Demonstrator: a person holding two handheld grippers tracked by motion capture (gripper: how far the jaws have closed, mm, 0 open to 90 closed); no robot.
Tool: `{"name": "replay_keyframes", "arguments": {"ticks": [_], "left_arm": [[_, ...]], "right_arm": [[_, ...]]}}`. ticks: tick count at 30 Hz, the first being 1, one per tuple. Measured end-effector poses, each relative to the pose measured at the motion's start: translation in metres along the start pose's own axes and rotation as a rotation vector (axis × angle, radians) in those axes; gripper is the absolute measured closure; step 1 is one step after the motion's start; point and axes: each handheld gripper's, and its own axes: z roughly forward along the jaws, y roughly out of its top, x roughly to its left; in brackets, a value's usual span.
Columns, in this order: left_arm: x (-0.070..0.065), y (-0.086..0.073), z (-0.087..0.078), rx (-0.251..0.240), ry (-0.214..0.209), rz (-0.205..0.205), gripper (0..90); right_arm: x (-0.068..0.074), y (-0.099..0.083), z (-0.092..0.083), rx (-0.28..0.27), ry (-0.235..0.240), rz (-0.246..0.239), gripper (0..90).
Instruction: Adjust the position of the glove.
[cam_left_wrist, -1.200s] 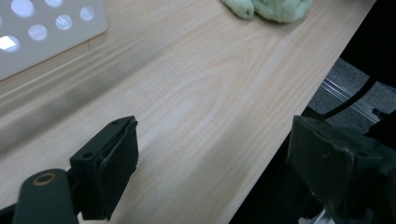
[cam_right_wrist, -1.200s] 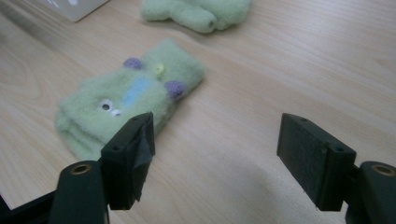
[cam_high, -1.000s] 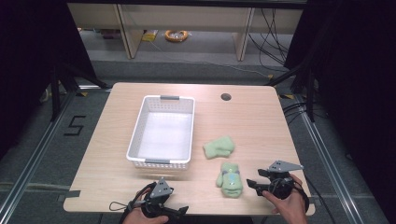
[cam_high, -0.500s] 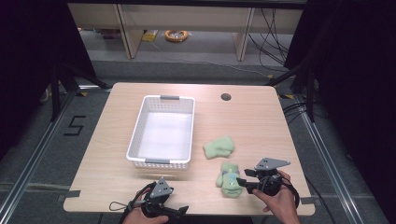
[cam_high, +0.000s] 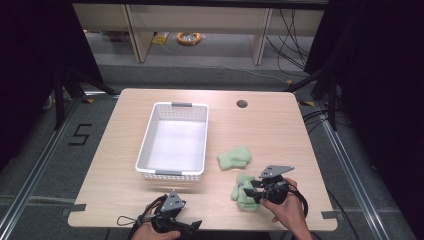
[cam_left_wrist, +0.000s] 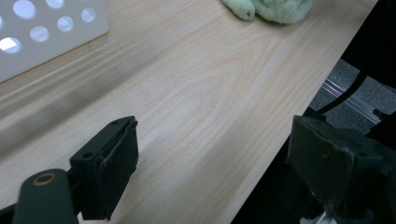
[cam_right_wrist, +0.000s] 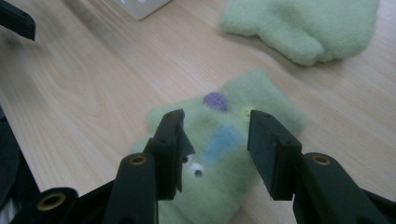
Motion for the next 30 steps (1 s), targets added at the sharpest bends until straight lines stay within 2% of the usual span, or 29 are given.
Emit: {"name": "replay_keyframes", "arguments": {"ticks": [3,4,7,8,9,10,11,12,13,14,15,16,17,18,19,21,22,23,24,25,27,28,29,30], "left_arm": [[0.0,0.0,0.0,0.002,-0.002,0.0,15.6],[0.0,0.0,-0.001,0.002,-0.002,0.0,15.6],[0.0,0.0,-0.001,0.002,-0.003,0.0,15.6],[0.0,0.0,-0.001,0.016,-0.005,0.003,15.6],[0.0,0.0,-0.001,0.016,-0.005,0.003,15.6],[-0.001,0.0,0.0,0.002,-0.005,0.002,15.6],[-0.001,0.0,0.0,0.001,-0.004,-0.001,15.6],[0.0,0.0,0.0,0.014,0.003,0.012,15.6],[0.0,0.0,0.0,0.014,0.003,0.012,15.6],[0.0,0.0,0.0,0.015,0.003,0.013,15.6],[0.0,0.0,0.0,0.015,0.003,0.013,15.7],[-0.001,0.0,0.001,-0.005,-0.006,-0.007,15.7],[-0.001,0.0,0.001,-0.005,-0.006,-0.007,15.7],[0.001,0.0,-0.001,0.023,0.005,0.018,15.7],[0.001,0.0,-0.001,0.023,0.005,0.018,15.7],[-0.001,0.001,-0.001,0.004,-0.009,0.001,15.7],[0.001,0.001,-0.002,0.016,-0.007,0.009,15.7],[0.001,0.001,-0.001,0.015,0.0,-0.003,15.7],[0.001,0.001,-0.002,0.016,-0.007,0.001,15.7],[0.001,0.001,-0.002,0.016,-0.007,0.001,15.7],[0.001,0.001,-0.003,0.007,-0.005,0.009,15.7],[-0.001,0.001,-0.001,-0.014,-0.004,-0.01,15.7],[-0.001,0.001,-0.001,-0.018,-0.005,-0.014,15.7],[-0.001,0.001,-0.002,-0.019,-0.005,-0.014,15.7]], "right_arm": [[0.0,0.001,0.01,0.019,-0.006,0.013,56.0],[0.001,0.001,0.013,0.063,-0.029,0.02,55.8],[-0.001,0.0,0.017,0.06,-0.02,0.002,56.1],[0.0,-0.002,0.021,0.054,-0.027,0.039,58.0],[0.0,-0.002,0.021,0.054,-0.027,0.039,58.0],[0.0,-0.002,0.02,0.062,-0.029,0.053,59.7],[-0.003,-0.003,0.02,0.069,-0.029,0.04,62.1],[-0.004,-0.004,0.021,0.052,-0.015,0.047,68.2],[-0.006,-0.005,0.021,0.051,-0.017,0.016,71.0],[-0.006,-0.005,0.02,0.053,-0.018,0.004,75.0],[-0.006,-0.005,0.02,0.053,-0.018,0.004,75.0],[-0.007,-0.005,0.02,0.05,-0.012,-0.001,81.8],[-0.007,-0.005,0.02,0.05,-0.012,-0.001,81.8],[-0.008,-0.006,0.021,0.027,0.013,-0.014,85.6],[-0.008,-0.006,0.021,0.027,0.013,-0.014,85.6],[-0.009,-0.004,0.017,0.033,0.017,-0.033,87.3],[-0.009,-0.004,0.016,0.013,0.03,-0.049,87.5],[-0.009,-0.002,0.012,0.022,0.041,-0.064,87.5],[-0.006,-0.001,0.007,-0.015,0.044,-0.078,87.6],[-0.006,-0.001,0.007,-0.015,0.044,-0.078,87.6],[-0.006,0.0,-0.006,-0.012,0.055,-0.09,87.7],[-0.006,-0.001,-0.009,-0.029,0.053,-0.088,87.7],[-0.008,-0.002,-0.015,-0.026,0.062,-0.097,87.7],[-0.009,-0.004,-0.021,-0.019,0.058,-0.086,87.7]]}}
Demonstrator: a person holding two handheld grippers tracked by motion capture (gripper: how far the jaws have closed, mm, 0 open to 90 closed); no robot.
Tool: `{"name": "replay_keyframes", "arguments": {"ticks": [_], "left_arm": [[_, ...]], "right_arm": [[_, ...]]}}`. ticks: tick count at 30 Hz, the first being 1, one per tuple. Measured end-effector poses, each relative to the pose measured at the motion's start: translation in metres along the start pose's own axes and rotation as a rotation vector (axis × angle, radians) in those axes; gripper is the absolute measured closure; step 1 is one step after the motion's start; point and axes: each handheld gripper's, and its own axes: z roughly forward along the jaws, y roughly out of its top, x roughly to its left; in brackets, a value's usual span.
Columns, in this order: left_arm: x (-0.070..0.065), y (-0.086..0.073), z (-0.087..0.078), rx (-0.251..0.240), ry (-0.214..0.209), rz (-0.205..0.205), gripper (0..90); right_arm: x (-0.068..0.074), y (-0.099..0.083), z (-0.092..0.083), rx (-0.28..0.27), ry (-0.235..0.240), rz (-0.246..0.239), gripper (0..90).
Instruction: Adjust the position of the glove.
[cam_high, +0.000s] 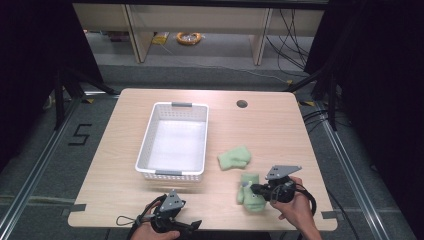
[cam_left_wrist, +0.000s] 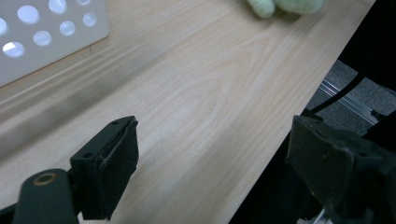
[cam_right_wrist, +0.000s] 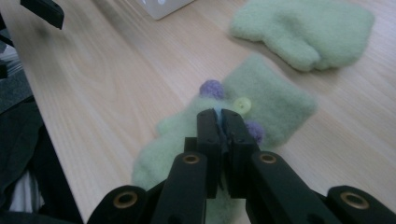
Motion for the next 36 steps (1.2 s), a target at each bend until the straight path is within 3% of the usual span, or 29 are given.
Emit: {"name": "replay_keyframes", "arguments": {"ticks": [3,5,9,12,14,16,17,18,20,21,23,24,27,29,30,31,32,34,36], "left_arm": [[0.0,0.0,0.0,0.0,0.001,0.0,15.7],[0.0,0.0,0.0,-0.001,0.001,0.0,15.7],[0.0,0.0,0.0,0.0,0.001,-0.001,15.7],[0.0,0.0,0.0,0.005,0.003,0.004,15.8],[0.0,0.0,0.0,0.007,0.004,0.007,15.7],[0.0,0.0,0.0,0.003,0.001,0.003,15.7],[0.0,0.0,0.0,0.01,0.004,0.009,15.7],[0.001,0.0,0.0,0.014,0.006,0.012,15.8],[0.001,0.0,0.0,0.015,0.002,0.01,15.7],[0.001,0.0,-0.001,0.027,0.002,0.024,15.7],[0.001,0.0,-0.001,0.025,0.004,0.03,15.7],[0.001,0.0,-0.001,0.026,0.002,0.03,15.7],[0.001,0.0,-0.001,0.029,0.002,0.028,15.7],[0.001,0.0,-0.001,0.026,0.002,0.028,15.7],[0.002,0.0,-0.001,0.024,0.0,0.029,15.7],[0.002,0.0,-0.001,0.028,0.004,0.028,15.7],[0.0,0.0,0.0,0.012,0.002,0.007,15.7],[0.001,0.0,0.0,0.014,0.004,0.006,15.7],[0.0,0.0,0.001,0.009,0.004,-0.003,15.7]], "right_arm": [[-0.005,-0.008,-0.014,-0.022,-0.002,0.021,87.7],[-0.006,-0.012,-0.022,-0.025,0.0,0.068,87.6],[-0.016,-0.022,-0.035,-0.049,-0.012,0.082,87.7],[-0.02,-0.029,-0.04,-0.041,-0.01,0.133,87.7],[-0.027,-0.036,-0.039,-0.033,-0.029,0.129,87.6],[-0.031,-0.039,-0.036,-0.018,-0.014,0.154,87.6],[-0.032,-0.041,-0.036,-0.01,-0.039,0.169,87.6],[-0.037,-0.042,-0.035,0.007,-0.051,0.151,87.6],[-0.04,-0.044,-0.032,0.035,-0.06,0.165,87.5],[-0.042,-0.046,-0.028,0.026,-0.072,0.158,87.5],[-0.041,-0.048,-0.025,0.057,-0.085,0.181,87.3],[-0.043,-0.049,-0.023,0.055,-0.087,0.16,87.1],[-0.042,-0.048,-0.023,0.086,-0.092,0.16,85.6],[-0.043,-0.048,-0.023,0.086,-0.097,0.166,81.1],[-0.044,-0.048,-0.022,0.056,-0.122,0.146,76.3],[-0.041,-0.047,-0.023,0.069,-0.127,0.175,73.0],[-0.041,-0.045,-0.026,0.079,-0.136,0.166,69.1],[-0.038,-0.039,-0.03,0.068,-0.168,0.145,67.3],[-0.037,-0.028,-0.033,0.035,-0.194,0.081,64.4]]}}
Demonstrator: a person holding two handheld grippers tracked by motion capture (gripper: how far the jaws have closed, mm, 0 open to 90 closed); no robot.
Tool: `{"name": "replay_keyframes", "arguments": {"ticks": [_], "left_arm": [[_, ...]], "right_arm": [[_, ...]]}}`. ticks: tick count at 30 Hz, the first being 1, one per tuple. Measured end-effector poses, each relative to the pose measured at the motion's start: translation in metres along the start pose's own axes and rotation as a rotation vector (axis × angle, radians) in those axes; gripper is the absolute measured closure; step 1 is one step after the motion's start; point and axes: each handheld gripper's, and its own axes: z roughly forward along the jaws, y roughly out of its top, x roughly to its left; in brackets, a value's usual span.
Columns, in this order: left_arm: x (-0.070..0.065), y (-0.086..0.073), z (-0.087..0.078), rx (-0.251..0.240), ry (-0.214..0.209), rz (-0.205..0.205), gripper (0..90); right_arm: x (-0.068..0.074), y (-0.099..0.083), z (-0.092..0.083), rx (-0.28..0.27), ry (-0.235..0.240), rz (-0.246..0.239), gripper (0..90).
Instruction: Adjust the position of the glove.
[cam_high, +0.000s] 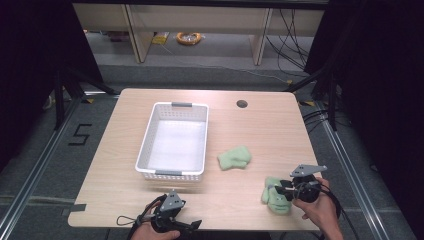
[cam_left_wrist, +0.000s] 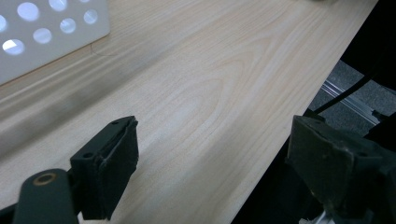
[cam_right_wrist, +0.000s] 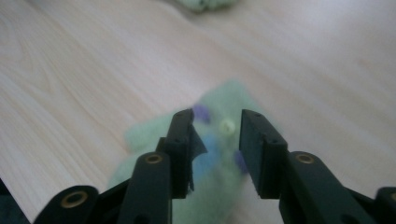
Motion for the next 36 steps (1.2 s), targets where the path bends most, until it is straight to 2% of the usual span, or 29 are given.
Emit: {"name": "replay_keyframes", "arguments": {"ticks": [1,2,3,4,5,6,7,8,9,10,11,12,14,17,20,23,24,26,27,28,29,30,31,32,33,34,35,36], "left_arm": [[0.0,0.0,0.0,0.004,0.0,0.003,15.7],[0.0,0.0,0.0,0.004,0.0,0.003,15.7],[0.0,0.0,0.0,0.002,0.001,0.002,15.7],[0.001,0.0,-0.001,0.009,0.001,0.013,15.7],[0.001,0.0,-0.001,0.009,0.003,0.014,15.7],[0.002,0.0,-0.001,0.019,0.017,0.008,15.7],[0.003,0.0,-0.001,0.017,0.011,0.011,15.7],[0.002,0.0,-0.002,0.006,0.002,0.009,15.7],[0.002,0.0,-0.001,-0.007,0.004,-0.001,15.7],[0.002,0.001,-0.001,-0.008,0.005,-0.001,15.7],[0.002,0.001,-0.002,-0.011,0.006,0.0,15.7],[0.004,0.001,-0.003,0.013,0.006,0.026,15.7],[0.003,0.001,-0.002,0.001,0.007,0.01,15.7],[0.003,0.001,-0.002,0.002,0.006,0.011,15.7],[0.003,0.001,-0.002,0.002,0.006,0.011,15.7],[0.002,0.001,-0.003,0.002,0.008,0.003,15.7],[0.002,0.001,-0.003,0.002,0.008,0.003,15.7],[0.003,0.001,-0.003,0.007,0.007,0.014,15.7],[0.003,0.001,-0.004,0.012,0.004,0.022,15.7],[0.003,0.001,-0.004,0.011,0.005,0.012,15.7],[0.002,0.0,-0.003,0.0,0.003,-0.012,15.7],[0.004,0.0,-0.002,0.012,0.022,0.004,15.7],[0.004,0.001,-0.003,0.013,0.017,0.009,15.7],[0.004,0.0,-0.003,0.014,0.016,0.007,15.7],[0.004,0.0,-0.003,0.013,0.019,0.006,15.7],[0.003,0.0,-0.003,0.011,0.0,0.0,15.7],[0.003,0.001,-0.003,0.009,0.005,0.011,15.7],[0.002,0.001,-0.002,-0.003,0.007,0.006,15.7]], "right_arm": [[0.001,0.005,-0.002,0.011,0.011,-0.007,63.7],[0.005,0.011,0.0,-0.037,0.003,-0.023,63.1],[0.006,0.017,-0.002,-0.004,0.012,-0.044,63.1],[0.011,0.022,0.003,-0.04,0.01,-0.029,63.0],[0.011,0.029,0.003,-0.031,0.016,-0.077,63.0],[0.014,0.036,0.005,-0.029,0.026,-0.081,63.0],[0.015,0.042,0.009,-0.029,0.035,-0.099,62.9],[0.018,0.048,0.015,-0.061,0.03,-0.097,62.8],[0.018,0.055,0.017,-0.042,0.036,-0.118,62.8],[0.019,0.061,0.023,-0.054,0.036,-0.121,62.8],[0.019,0.065,0.026,-0.041,0.046,-0.118,62.8],[0.018,0.072,0.032,-0.043,0.039,-0.122,62.8],[0.017,0.081,0.04,-0.028,0.048,-0.144,62.6],[0.018,0.09,0.053,-0.03,0.049,-0.122,61.6],[0.017,0.1,0.067,-0.026,0.051,-0.129,61.6],[0.017,0.109,0.078,0.0,0.05,-0.134,61.2],[0.017,0.111,0.083,-0.011,0.05,-0.125,61.1],[0.016,0.116,0.09,0.0,0.053,-0.122,61.1],[0.015,0.118,0.094,0.004,0.056,-0.138,61.3],[0.015,0.119,0.099,-0.002,0.053,-0.139,61.5],[0.015,0.121,0.102,0.015,0.056,-0.133,61.6],[0.014,0.122,0.105,0.023,0.057,-0.142,61.8],[0.015,0.122,0.11,0.018,0.061,-0.132,62.0],[0.014,0.123,0.112,0.048,0.065,-0.128,62.1],[0.016,0.122,0.115,0.051,0.05,-0.094,62.2],[0.014,0.123,0.117,0.071,0.059,-0.103,62.7],[0.013,0.123,0.118,0.078,0.061,-0.103,63.3],[0.013,0.123,0.125,0.053,0.043,-0.116,64.4]]}}
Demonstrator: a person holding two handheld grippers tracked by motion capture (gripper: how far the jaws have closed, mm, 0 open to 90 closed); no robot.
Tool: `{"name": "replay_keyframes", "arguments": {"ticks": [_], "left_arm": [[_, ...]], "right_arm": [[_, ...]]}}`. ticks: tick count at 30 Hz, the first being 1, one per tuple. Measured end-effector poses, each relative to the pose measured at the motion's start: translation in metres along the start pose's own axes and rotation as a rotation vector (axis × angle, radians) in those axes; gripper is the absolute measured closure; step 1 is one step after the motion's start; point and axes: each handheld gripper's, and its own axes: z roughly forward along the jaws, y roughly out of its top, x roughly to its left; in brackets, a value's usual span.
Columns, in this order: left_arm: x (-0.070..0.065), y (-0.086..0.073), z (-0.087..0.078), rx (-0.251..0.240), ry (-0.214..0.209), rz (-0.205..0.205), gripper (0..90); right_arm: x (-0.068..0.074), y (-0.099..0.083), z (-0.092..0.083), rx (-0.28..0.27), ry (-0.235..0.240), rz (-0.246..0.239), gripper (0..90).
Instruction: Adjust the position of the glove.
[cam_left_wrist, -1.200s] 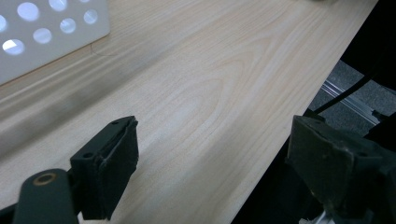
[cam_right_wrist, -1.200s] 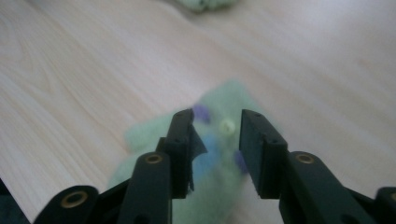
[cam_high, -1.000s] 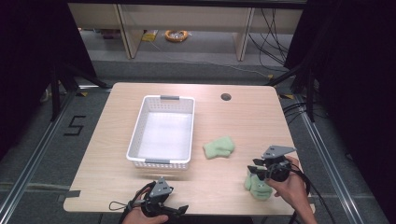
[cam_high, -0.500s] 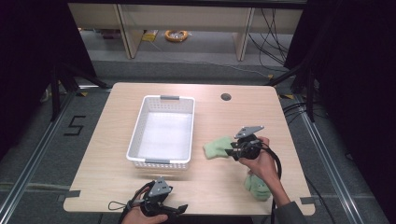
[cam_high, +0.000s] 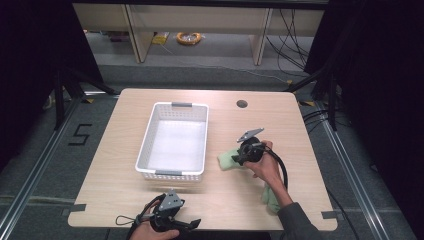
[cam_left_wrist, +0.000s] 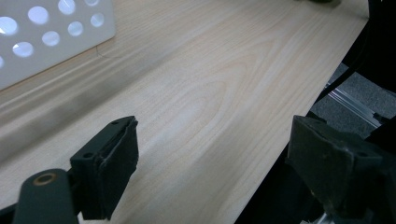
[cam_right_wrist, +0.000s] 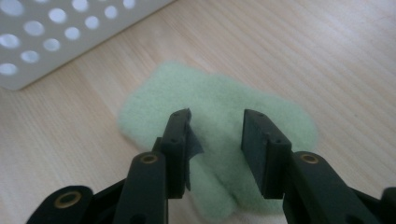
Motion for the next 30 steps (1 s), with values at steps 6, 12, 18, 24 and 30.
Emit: {"name": "replay_keyframes", "arguments": {"ticks": [6,12,18,24,30], "left_arm": [[0.001,0.0,-0.002,0.013,-0.001,0.016,15.7],[0.001,0.001,-0.002,0.017,0.003,0.026,15.7],[0.0,0.001,-0.002,-0.007,-0.003,0.007,15.7],[-0.001,0.001,-0.002,-0.016,0.001,-0.002,15.7],[-0.001,0.001,-0.002,-0.023,0.004,-0.005,15.7]], "right_arm": [[-0.001,-0.005,0.007,0.047,0.039,0.087,84.0],[-0.002,-0.006,0.001,0.017,0.016,0.087,88.5],[0.005,-0.004,-0.032,-0.044,0.032,0.105,88.5],[0.032,-0.012,-0.072,-0.15,0.056,0.073,88.5],[0.059,-0.032,-0.085,-0.131,0.093,0.042,88.5]]}}
